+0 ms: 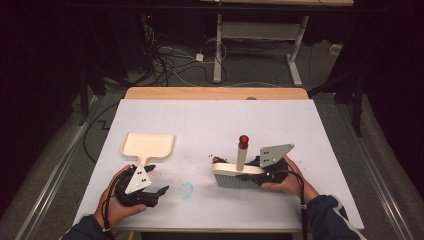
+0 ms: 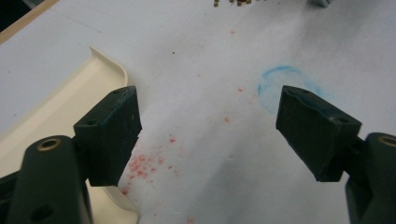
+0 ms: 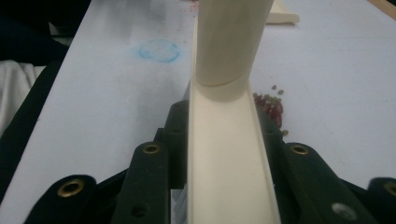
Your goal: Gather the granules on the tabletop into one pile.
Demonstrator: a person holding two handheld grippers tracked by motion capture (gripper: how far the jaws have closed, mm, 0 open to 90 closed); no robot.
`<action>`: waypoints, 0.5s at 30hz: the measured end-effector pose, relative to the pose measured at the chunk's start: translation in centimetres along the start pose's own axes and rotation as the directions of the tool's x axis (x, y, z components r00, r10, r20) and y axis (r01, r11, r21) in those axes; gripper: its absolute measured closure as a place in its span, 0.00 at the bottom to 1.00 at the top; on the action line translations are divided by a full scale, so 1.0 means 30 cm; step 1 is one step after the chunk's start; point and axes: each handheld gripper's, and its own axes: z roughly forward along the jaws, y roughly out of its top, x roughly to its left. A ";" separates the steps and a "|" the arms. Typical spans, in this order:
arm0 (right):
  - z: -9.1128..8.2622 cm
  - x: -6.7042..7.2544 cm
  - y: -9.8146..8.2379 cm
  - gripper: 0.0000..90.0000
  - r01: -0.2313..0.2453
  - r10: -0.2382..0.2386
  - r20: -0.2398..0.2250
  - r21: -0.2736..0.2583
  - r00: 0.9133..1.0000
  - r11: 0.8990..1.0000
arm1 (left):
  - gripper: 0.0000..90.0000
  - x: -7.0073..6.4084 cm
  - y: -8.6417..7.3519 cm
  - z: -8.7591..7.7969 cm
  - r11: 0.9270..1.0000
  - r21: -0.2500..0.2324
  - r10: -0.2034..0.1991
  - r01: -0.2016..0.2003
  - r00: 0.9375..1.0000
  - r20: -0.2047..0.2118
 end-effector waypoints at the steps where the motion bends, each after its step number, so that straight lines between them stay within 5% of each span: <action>1: 0.009 -0.007 0.006 0.74 0.006 -0.006 0.004 0.003 1.000 1.000 | 0.23 0.000 0.000 0.000 1.000 -0.001 -0.001 0.001 1.000 0.002; 8: 0.060 -0.063 0.028 0.75 -0.034 0.035 0.018 -0.037 0.999 0.999 | 0.23 -0.005 0.001 0.005 1.000 0.009 -0.009 0.009 1.000 0.019; 15: 0.042 -0.050 0.058 0.75 -0.029 0.032 0.054 -0.067 0.998 0.997 | 0.24 -0.004 0.000 0.004 1.000 0.007 -0.010 0.010 1.000 0.019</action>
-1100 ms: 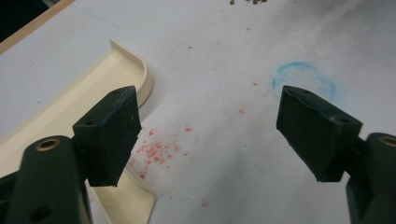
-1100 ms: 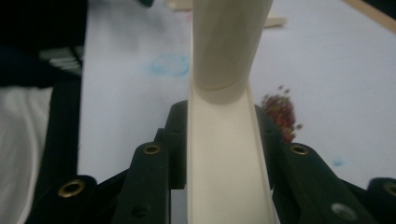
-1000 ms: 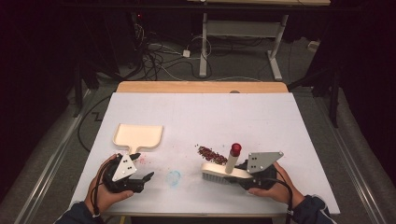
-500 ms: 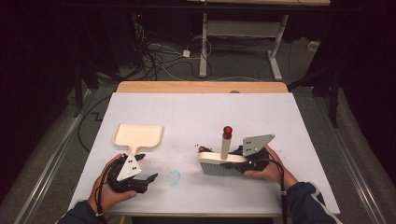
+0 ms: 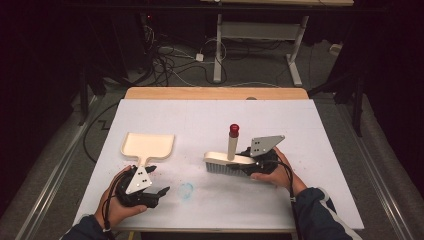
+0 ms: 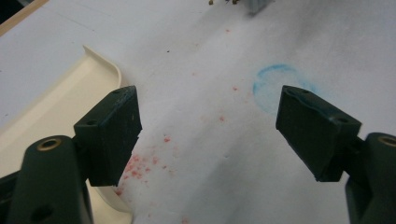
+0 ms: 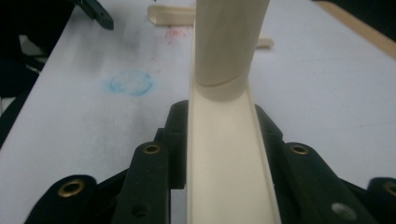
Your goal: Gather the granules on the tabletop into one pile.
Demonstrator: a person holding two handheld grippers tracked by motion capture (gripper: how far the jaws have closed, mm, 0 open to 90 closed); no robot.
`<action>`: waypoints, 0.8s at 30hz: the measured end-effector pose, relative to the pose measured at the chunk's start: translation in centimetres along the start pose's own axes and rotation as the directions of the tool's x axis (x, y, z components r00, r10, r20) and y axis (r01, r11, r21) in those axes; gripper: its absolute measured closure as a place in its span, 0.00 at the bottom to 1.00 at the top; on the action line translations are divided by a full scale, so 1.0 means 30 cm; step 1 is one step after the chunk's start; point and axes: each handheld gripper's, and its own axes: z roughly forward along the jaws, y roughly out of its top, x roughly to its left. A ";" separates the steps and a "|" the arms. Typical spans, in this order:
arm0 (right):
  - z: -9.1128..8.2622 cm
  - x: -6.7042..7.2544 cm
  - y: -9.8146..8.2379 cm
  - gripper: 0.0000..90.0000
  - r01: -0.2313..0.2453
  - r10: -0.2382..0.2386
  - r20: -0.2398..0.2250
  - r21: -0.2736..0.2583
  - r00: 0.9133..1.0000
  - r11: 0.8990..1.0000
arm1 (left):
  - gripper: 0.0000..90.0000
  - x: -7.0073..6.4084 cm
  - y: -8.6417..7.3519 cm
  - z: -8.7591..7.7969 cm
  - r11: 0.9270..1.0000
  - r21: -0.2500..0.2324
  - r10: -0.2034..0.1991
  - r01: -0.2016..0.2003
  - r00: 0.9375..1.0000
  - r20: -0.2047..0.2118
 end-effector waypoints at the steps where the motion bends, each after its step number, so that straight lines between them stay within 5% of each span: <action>1: -0.007 0.001 0.008 0.75 -0.006 0.006 0.006 -0.013 1.000 1.000 | 0.24 0.000 0.000 -0.001 1.000 0.000 0.001 -0.001 1.000 -0.001; 8: -0.004 -0.034 0.060 0.75 -0.022 0.020 0.143 0.012 0.989 1.000 | 0.24 0.003 0.002 -0.003 1.000 -0.001 -0.007 0.007 1.000 -0.010; 14: 0.069 -0.121 0.065 0.75 -0.057 0.044 0.254 0.044 0.966 0.997 | 0.24 0.009 -0.001 0.001 1.000 0.005 -0.012 0.012 1.000 -0.003; 19: 0.139 -0.186 0.033 0.75 -0.112 0.114 0.206 -0.018 0.972 0.993 | 0.24 0.013 -0.004 0.003 1.000 0.005 -0.016 0.016 1.000 0.008; 24: 0.169 -0.198 0.020 0.75 -0.092 0.094 0.162 -0.019 0.982 0.996 | 0.24 0.011 -0.007 0.005 1.000 0.006 -0.014 0.014 1.000 0.021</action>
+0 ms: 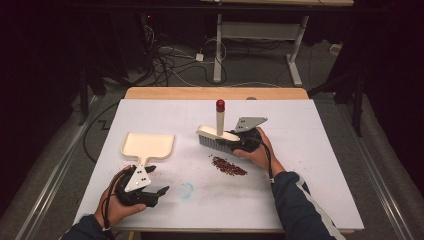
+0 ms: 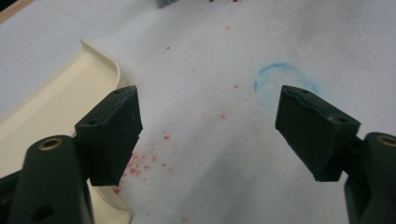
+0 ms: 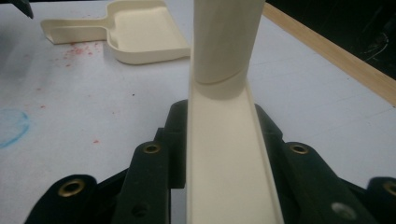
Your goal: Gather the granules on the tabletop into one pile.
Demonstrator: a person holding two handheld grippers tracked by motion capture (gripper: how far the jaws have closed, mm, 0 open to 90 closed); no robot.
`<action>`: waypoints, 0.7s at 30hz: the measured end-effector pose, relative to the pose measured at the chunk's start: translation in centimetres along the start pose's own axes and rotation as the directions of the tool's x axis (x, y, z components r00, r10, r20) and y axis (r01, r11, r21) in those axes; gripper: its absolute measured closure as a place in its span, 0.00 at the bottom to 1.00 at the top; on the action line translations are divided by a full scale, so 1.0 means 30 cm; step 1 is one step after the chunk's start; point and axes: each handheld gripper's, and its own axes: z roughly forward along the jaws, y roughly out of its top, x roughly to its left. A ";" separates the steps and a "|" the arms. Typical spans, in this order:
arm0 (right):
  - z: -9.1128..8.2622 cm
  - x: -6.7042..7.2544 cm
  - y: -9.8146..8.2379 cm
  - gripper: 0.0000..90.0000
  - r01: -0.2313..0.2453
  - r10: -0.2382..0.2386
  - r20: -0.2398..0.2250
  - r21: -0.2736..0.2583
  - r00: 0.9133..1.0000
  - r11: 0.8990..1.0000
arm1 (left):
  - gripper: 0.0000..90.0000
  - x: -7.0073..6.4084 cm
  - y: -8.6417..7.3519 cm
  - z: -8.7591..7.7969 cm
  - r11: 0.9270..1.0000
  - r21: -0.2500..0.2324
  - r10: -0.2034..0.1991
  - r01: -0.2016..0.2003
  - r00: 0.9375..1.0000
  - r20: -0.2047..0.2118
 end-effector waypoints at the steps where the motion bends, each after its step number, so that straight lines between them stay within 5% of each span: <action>1: -0.004 -0.003 -0.003 0.75 -0.005 0.005 -0.018 -0.002 1.000 1.000 | 0.24 -0.001 -0.001 -0.001 1.000 0.000 0.002 -0.002 1.000 0.002; 7: -0.032 0.026 -0.005 0.74 0.086 -0.078 -0.150 0.045 0.986 0.995 | 0.24 -0.005 0.000 -0.001 1.000 -0.001 0.000 0.000 1.000 0.000; 13: -0.072 0.068 -0.013 0.74 0.218 -0.199 -0.185 0.088 0.962 0.972 | 0.24 -0.006 0.002 0.002 1.000 0.007 0.003 -0.003 1.000 0.005; 21: -0.158 0.079 -0.048 0.74 0.222 -0.202 -0.200 0.083 0.959 0.971 | 0.24 -0.001 -0.004 0.009 0.999 0.038 0.003 -0.003 1.000 -0.009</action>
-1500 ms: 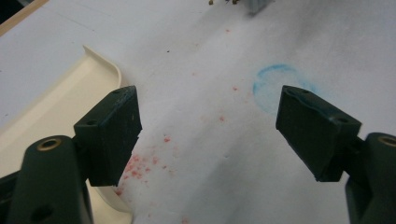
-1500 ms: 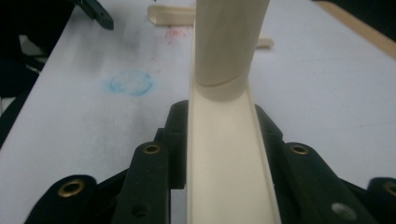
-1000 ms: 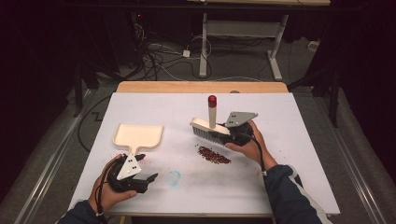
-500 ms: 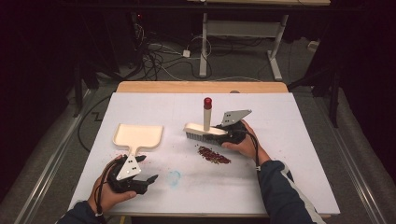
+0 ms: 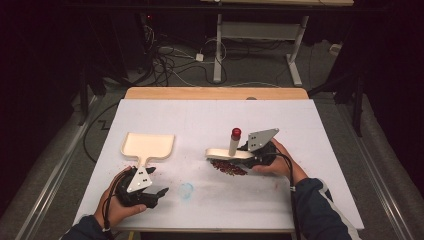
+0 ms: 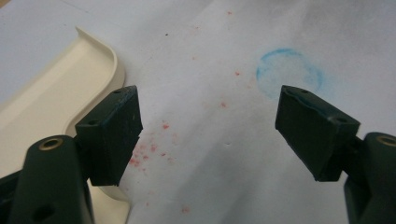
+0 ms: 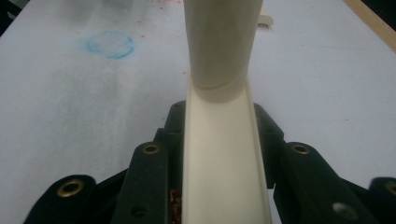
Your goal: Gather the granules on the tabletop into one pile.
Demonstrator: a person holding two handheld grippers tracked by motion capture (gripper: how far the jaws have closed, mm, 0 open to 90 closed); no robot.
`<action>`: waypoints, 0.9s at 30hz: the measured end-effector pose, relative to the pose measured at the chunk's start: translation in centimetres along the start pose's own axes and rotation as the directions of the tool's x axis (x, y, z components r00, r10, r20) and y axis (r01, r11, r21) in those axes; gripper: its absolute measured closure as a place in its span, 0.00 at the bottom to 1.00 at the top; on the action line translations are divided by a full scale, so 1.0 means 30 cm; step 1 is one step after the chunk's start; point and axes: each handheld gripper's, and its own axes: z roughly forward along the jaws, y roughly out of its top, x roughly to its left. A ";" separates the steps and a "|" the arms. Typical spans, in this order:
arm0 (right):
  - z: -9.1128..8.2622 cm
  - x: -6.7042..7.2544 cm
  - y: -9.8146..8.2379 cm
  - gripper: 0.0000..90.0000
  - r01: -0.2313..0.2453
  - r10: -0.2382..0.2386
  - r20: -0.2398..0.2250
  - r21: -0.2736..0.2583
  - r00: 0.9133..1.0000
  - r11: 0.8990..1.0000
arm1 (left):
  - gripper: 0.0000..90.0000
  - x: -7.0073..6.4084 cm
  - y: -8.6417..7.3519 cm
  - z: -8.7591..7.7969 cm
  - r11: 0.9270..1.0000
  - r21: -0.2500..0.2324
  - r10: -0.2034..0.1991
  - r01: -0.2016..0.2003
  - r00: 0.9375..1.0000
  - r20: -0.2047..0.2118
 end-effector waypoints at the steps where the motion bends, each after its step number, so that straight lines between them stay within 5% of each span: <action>1: -0.004 0.004 -0.002 0.74 0.002 -0.002 0.016 0.000 1.000 1.000 | 0.24 -0.001 0.002 0.000 1.000 -0.001 0.002 -0.002 1.000 -0.001; 6: -0.022 0.012 0.010 0.75 -0.026 0.034 0.142 -0.053 0.989 0.998 | 0.24 -0.005 0.007 0.001 1.000 0.005 0.008 -0.008 1.000 -0.006; 11: -0.011 0.055 0.060 0.75 -0.142 0.156 0.280 -0.070 0.947 0.987 | 0.24 -0.001 0.006 -0.005 1.000 0.007 0.005 -0.005 1.000 -0.021; 14: -0.014 0.094 0.108 0.75 -0.176 0.202 0.309 -0.111 0.929 0.978 | 0.24 0.000 0.005 -0.014 1.000 -0.001 0.004 -0.004 1.000 -0.025; 17: -0.015 0.129 0.152 0.75 -0.237 0.281 0.293 -0.177 0.914 0.955 | 0.24 0.000 0.005 -0.022 1.000 -0.013 0.010 -0.010 0.999 -0.031; 21: 0.032 0.201 0.195 0.75 -0.362 0.419 0.273 -0.237 0.866 0.902 | 0.24 0.003 0.004 -0.024 1.000 -0.010 0.009 -0.009 1.000 -0.027; 27: 0.175 0.308 0.233 0.75 -0.409 0.460 0.294 -0.220 0.838 0.886 | 0.24 0.004 0.003 -0.023 1.000 -0.003 0.016 -0.016 1.000 -0.023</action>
